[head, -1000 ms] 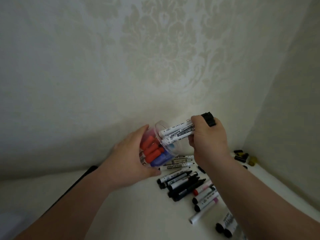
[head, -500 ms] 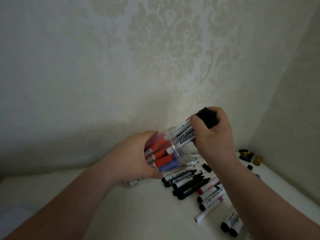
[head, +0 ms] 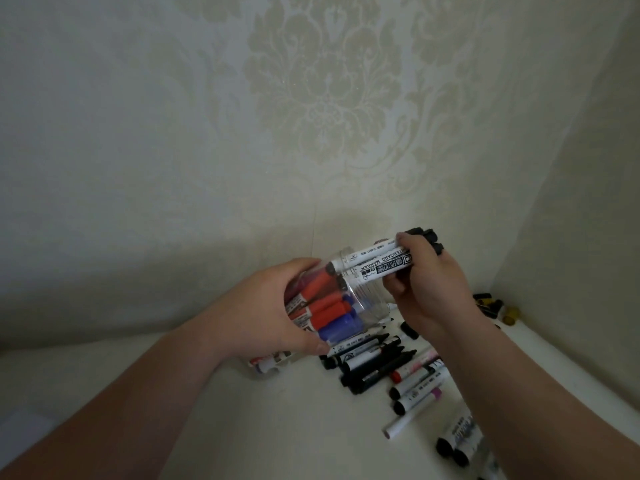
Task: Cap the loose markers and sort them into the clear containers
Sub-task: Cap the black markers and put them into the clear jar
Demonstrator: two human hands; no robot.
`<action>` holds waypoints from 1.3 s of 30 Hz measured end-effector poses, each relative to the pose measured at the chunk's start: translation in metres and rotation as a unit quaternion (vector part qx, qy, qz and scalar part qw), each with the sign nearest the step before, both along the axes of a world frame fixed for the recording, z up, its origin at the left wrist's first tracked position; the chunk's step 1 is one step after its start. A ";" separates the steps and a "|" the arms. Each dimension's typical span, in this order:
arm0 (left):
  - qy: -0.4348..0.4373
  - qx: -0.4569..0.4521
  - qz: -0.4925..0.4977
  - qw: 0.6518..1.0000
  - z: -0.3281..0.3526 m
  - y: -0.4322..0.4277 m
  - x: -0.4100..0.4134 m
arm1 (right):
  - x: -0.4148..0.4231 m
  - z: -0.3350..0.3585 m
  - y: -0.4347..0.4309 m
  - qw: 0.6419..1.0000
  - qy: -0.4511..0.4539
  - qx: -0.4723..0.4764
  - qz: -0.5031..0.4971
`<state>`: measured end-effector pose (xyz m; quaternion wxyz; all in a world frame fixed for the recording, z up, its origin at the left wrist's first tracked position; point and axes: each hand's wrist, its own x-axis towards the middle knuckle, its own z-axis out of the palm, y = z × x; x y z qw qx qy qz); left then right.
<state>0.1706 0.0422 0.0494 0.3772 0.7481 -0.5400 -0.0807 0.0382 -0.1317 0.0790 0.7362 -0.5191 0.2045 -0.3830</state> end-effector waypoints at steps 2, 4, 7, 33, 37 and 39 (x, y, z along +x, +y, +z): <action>0.002 -0.003 -0.004 1.000 -0.001 0.000 0.000 | 0.001 -0.002 -0.002 1.000 0.016 -0.011 -0.009; 0.008 -0.006 0.003 1.000 -0.002 0.000 0.000 | 0.002 -0.005 -0.005 0.997 0.022 -0.043 -0.057; -0.007 -0.008 0.019 1.000 -0.003 0.000 0.000 | 0.003 -0.005 -0.004 0.988 0.031 -0.074 -0.131; -0.022 -0.033 0.004 0.999 -0.007 -0.013 -0.009 | 0.006 -0.003 0.004 0.976 0.168 -0.136 0.003; -0.007 -0.046 0.003 0.999 -0.004 -0.011 -0.011 | 0.001 -0.001 0.003 0.975 0.086 -0.175 -0.102; -0.001 -0.048 0.008 0.999 -0.005 -0.011 -0.012 | 0.002 -0.003 0.006 0.968 0.081 -0.211 -0.108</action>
